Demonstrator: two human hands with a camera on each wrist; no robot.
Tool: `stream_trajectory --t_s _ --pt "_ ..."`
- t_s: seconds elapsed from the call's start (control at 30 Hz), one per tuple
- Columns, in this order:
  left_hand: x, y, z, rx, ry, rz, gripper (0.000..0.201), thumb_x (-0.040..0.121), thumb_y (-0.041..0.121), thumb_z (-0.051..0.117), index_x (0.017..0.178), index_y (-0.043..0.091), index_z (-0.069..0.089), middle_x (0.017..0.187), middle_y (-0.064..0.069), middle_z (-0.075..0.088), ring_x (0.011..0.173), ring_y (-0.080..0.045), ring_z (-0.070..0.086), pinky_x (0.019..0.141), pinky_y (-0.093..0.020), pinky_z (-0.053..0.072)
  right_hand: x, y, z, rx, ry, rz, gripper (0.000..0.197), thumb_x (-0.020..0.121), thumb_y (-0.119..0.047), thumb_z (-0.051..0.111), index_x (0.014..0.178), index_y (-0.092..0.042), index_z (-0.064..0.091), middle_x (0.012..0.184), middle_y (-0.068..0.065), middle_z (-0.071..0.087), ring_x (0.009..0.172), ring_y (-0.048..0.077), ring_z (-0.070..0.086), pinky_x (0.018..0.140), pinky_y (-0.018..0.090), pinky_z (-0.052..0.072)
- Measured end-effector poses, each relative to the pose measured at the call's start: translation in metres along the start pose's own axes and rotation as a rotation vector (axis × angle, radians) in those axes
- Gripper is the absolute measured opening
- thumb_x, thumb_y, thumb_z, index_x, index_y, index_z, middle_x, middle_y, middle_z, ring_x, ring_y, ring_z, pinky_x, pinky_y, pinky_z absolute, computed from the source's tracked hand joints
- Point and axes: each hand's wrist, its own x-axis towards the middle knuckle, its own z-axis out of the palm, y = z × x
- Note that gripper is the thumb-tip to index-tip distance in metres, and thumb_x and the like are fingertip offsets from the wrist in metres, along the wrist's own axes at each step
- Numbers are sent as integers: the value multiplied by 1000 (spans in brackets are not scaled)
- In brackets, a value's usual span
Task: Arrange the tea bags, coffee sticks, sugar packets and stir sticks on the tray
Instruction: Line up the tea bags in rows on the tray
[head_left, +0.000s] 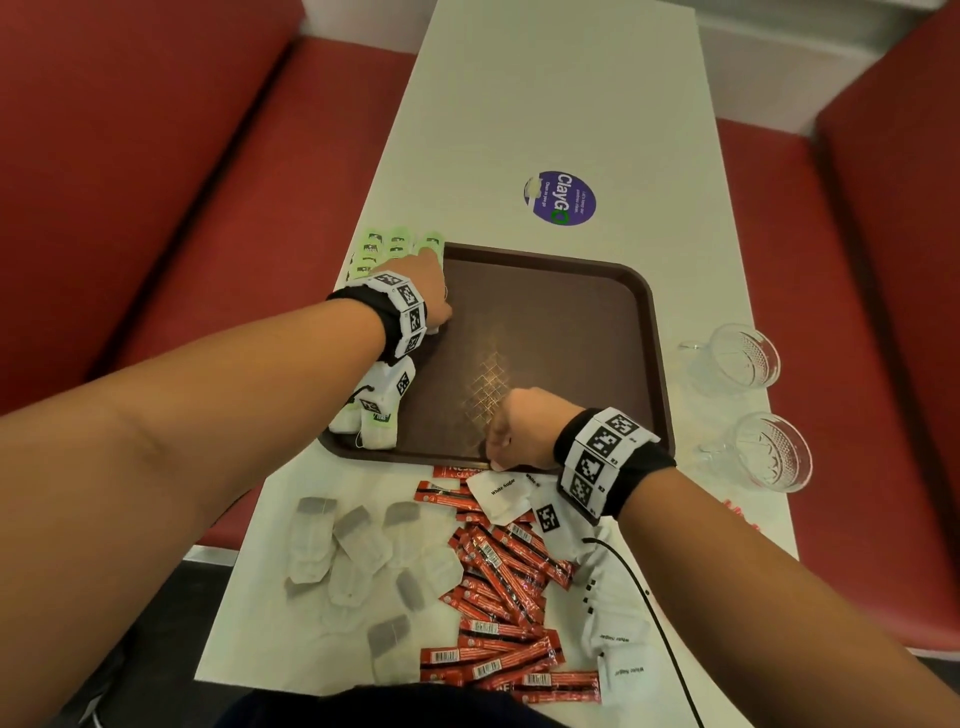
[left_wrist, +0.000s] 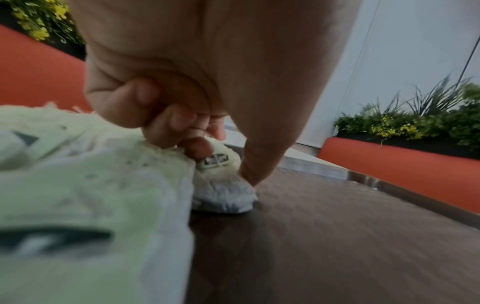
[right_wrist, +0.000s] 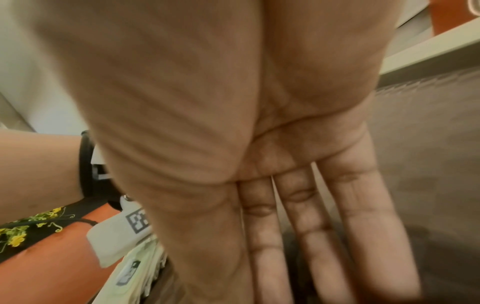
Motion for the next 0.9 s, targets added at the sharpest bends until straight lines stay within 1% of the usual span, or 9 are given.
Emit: stream_trajectory --t_s 0.1,0.2,0.3,0.37,0.43,0.53,0.67,0.8,0.9 --pt "-3 -1 -3 -14 -5 -14 52 86 34 65 124 7 43 78 -3 49 64 -22 49 51 -30 34 0 0 2 -1 12 17 14 88 -26 68 97 -22 78 100 -6 72 95 19 65 92 33 54" --pt "-21 0 -16 14 50 54 54 89 49 62 122 9 43 85 -3 52 75 -25 54 60 -32 40 -2 -1 5 -8 39 26 9 86 -23 68 93 -22 74 94 -6 70 91 19 64 88 32 55" --pt "-51 -5 -25 -61 83 187 39 92 52 58 108 17 50 85 2 57 82 -21 57 68 -33 41 -7 -5 11 10 84 15 18 83 -20 71 101 -21 71 96 -3 69 91 19 65 85 33 56" --pt "-75 -11 -25 -126 73 282 26 93 48 59 99 23 57 81 7 59 79 -14 57 65 -30 39 -12 -10 12 10 124 -15 19 83 -22 70 102 -21 69 93 -5 67 88 18 63 79 30 54" --pt "-103 -18 -20 -175 24 370 16 93 43 61 91 27 61 80 10 61 75 -8 57 61 -26 37 -20 -19 12 -22 171 -80 18 85 -26 69 102 -21 68 89 -8 63 84 16 58 74 28 48" --pt "-141 -29 -8 -186 -84 469 9 92 33 62 84 31 66 82 14 62 76 -5 58 67 -24 42 -34 -35 18 -62 195 -188 18 84 -35 72 99 -24 70 91 -9 63 85 16 59 77 31 51" --pt "-179 -48 13 -28 -224 550 6 88 30 65 92 31 69 90 14 61 81 -6 57 76 -28 48 -43 -56 36 -177 117 -240 35 80 -50 73 104 -24 72 101 -4 67 94 19 59 79 34 52" --pt "-206 -63 37 126 -361 589 18 85 34 69 103 31 71 100 9 63 92 -13 60 80 -33 50 -45 -73 54 -299 56 -240 55 74 -62 75 113 -25 68 110 0 61 107 22 51 88 42 51" --pt "-221 -69 55 153 -449 630 31 79 43 76 106 29 68 106 8 60 98 -13 57 77 -28 44 -45 -80 61 -440 20 -248 60 68 -67 76 113 -28 67 111 -1 57 109 21 44 92 43 46"
